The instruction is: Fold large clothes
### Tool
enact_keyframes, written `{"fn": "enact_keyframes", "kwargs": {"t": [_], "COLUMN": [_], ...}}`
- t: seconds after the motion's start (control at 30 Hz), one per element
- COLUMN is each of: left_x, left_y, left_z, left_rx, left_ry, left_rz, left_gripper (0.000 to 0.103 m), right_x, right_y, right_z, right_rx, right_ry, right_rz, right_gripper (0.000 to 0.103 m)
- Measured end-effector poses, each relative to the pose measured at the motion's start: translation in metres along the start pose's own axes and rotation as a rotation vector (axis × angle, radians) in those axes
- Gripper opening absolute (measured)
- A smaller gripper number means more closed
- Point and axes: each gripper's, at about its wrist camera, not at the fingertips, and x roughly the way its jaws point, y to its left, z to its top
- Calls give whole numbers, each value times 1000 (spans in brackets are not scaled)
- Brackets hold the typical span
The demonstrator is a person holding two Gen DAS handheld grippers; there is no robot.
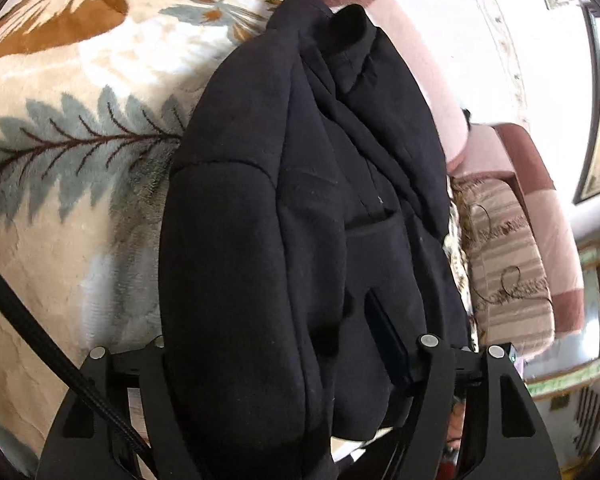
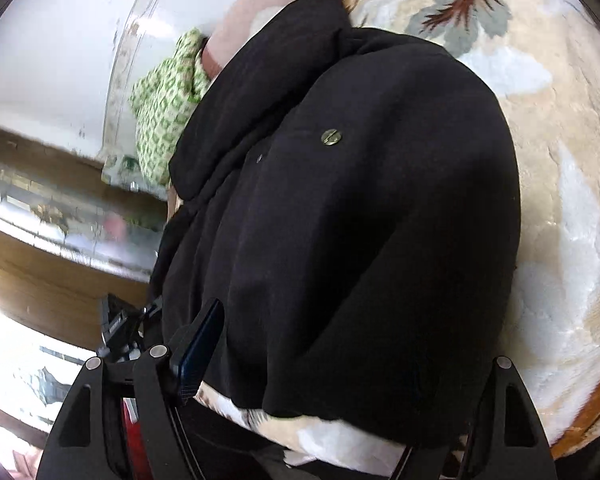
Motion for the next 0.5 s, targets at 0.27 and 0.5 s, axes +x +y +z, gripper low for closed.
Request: {"fn": "enact_keyframes", "kwargs": {"t": [0.27,0.5], "left_x": [-28,-80], "left_y": [-43,-85], "left_z": [-7,-33], "left_rx": [-12,137], "left_ry": [-131,-217], "left_rz": [230,228], "left_gripper": [15,14], "right_x": [-13,-67], "right_y": [13,67], "right_z": [7,4], "right_rx": [53,-106], "right_ry": [-79,-153], "right_rz": [-29,34], "right_gripper": [20,15]}}
